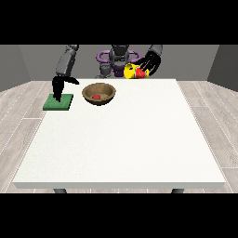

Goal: Pick the cup and pour the ball into the bowl, then pick the bowl and place it on the pad

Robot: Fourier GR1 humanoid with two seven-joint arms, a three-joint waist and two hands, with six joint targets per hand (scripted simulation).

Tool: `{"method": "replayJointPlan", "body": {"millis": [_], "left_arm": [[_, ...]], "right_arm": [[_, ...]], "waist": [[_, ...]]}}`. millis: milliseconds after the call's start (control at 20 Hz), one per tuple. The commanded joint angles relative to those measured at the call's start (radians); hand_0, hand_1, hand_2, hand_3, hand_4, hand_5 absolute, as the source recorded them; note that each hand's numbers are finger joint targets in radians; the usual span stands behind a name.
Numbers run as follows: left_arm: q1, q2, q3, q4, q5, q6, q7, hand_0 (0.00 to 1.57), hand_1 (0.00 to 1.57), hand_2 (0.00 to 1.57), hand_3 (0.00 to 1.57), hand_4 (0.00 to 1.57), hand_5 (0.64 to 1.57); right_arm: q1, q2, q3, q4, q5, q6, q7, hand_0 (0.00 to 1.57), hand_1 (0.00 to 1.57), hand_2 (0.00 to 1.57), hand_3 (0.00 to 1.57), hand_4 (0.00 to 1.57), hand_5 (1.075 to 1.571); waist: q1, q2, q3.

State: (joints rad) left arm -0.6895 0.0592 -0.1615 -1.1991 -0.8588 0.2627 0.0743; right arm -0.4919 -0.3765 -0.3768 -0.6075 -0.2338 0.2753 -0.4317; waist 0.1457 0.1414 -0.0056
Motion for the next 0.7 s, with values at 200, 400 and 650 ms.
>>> {"method": "replayJointPlan", "body": {"millis": [200,400,650], "left_arm": [[0.046,-0.058,0.209,0.033,0.423,0.012,-0.237,0.0,0.0,0.0,0.0,0.8,1.554],[0.147,-0.059,0.227,0.102,0.536,-0.022,-0.334,0.0,0.0,0.0,0.0,0.0,1.518],[0.147,-0.011,0.289,0.2,0.564,-0.066,-0.432,0.0,0.0,0.0,0.0,0.0,1.527]], "right_arm": [[-0.07,0.098,0.065,-0.086,0.014,-0.041,0.06,0.0,0.0,0.0,0.0,0.4,1.569],[-0.039,0.134,0.1,-0.118,0.022,-0.041,0.094,0.0,0.0,0.0,0.0,0.29,1.553],[-0.008,0.187,0.156,-0.149,0.056,-0.084,0.114,0.0,0.0,0.0,0.0,0.0,1.545]], "waist": [[-0.076,0.102,0.0013],[-0.138,0.056,0.004],[-0.162,0.03,0.0054]]}}
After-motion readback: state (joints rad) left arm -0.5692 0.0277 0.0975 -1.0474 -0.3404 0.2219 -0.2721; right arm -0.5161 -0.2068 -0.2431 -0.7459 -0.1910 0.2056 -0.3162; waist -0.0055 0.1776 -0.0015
